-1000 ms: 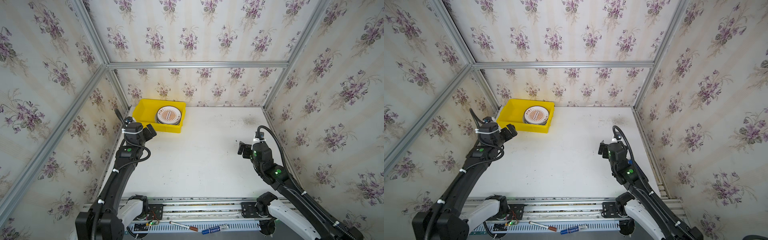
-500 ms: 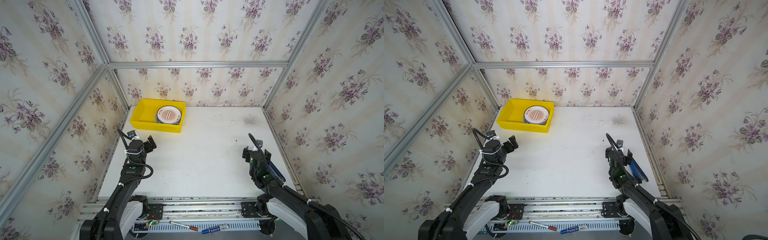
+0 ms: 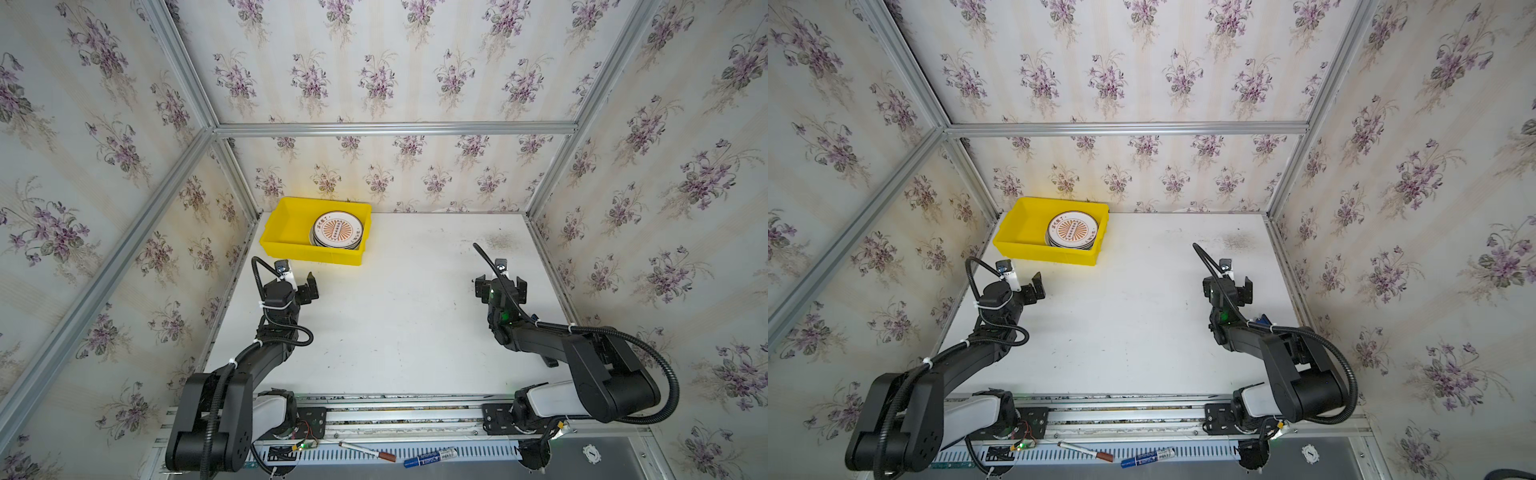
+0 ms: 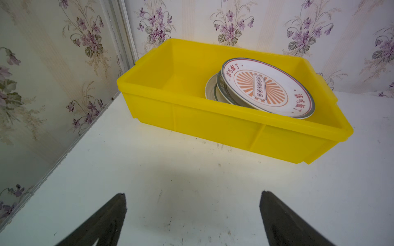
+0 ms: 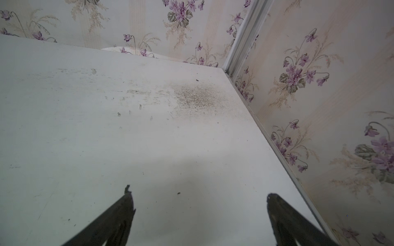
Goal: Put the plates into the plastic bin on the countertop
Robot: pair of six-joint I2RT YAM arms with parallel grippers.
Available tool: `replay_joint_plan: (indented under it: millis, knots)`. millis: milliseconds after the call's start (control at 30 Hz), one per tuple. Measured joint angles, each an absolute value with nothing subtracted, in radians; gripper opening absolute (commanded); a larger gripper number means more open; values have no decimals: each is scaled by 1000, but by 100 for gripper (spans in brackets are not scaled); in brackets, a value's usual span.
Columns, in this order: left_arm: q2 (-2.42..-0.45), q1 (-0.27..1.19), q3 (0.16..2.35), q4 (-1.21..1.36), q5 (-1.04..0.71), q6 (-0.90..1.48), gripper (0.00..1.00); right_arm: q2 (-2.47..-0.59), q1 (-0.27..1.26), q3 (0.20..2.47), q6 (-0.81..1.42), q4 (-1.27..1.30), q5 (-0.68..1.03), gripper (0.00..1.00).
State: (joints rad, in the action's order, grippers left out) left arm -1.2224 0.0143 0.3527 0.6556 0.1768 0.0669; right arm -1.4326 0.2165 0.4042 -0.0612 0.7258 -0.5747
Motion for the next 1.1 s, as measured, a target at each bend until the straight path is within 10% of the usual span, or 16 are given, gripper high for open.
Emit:
replay_joint_plan:
  millis: [1100]
  knots:
    - [-1325, 20, 290, 874, 67, 1, 100, -1546, 47, 384, -41, 852, -135, 99]
